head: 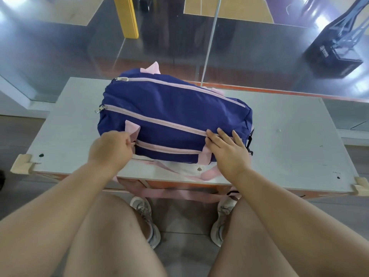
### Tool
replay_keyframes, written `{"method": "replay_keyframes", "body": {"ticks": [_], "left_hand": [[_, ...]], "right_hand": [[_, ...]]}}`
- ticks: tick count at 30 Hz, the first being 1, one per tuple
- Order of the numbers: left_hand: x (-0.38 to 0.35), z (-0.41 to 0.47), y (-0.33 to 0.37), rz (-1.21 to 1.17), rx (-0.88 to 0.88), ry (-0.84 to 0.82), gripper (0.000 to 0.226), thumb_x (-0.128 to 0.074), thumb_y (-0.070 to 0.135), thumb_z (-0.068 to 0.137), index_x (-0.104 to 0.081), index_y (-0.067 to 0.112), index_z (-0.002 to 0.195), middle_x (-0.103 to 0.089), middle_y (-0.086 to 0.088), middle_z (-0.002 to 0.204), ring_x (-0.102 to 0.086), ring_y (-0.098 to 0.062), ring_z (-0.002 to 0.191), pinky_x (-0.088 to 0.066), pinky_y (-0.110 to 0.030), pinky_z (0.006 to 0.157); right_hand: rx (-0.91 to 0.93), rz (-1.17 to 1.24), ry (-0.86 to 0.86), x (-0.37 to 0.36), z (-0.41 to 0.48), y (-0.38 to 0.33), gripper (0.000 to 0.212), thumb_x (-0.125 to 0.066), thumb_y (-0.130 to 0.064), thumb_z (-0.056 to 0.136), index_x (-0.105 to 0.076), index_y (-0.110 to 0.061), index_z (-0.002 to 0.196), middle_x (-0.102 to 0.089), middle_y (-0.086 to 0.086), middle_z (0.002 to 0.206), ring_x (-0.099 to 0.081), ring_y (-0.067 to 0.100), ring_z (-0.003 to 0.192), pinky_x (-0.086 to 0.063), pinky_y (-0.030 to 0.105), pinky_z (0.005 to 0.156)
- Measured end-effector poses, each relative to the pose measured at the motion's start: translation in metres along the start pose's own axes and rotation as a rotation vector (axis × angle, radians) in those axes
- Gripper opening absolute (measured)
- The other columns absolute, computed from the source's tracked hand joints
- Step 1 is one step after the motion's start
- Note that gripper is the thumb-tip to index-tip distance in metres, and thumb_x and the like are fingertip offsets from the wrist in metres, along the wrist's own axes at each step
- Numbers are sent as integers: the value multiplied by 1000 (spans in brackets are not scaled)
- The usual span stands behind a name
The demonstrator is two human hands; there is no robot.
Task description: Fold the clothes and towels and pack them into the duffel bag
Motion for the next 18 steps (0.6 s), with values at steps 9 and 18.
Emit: {"method": "replay_keyframes", "body": {"ticks": [9, 18], "left_hand": [[4, -6, 8, 107, 33, -184, 20, -52, 30, 92, -58, 14, 103, -59, -4, 86, -53, -24, 74, -45, -34, 65], [63, -18, 43, 146, -11, -235, 10, -54, 30, 89, -55, 20, 88, -60, 0, 87, -56, -19, 78, -42, -29, 65]], "right_hand": [[1, 76, -319, 28, 6, -2, 60, -51, -15, 92, -28, -24, 146, -17, -7, 158, -14, 20, 145, -17, 48, 116], [-67, 165, -481, 105, -4, 14, 22, -55, -27, 87, -63, -19, 105, -67, 3, 105, -59, 23, 89, -48, 33, 79]]}}
Point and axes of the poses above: each hand's wrist, its own z-axis towards the middle knuckle, its own x-axis out of the back of the hand, y = z × x, the point moved 2 cm from there along z, towards the middle knuckle
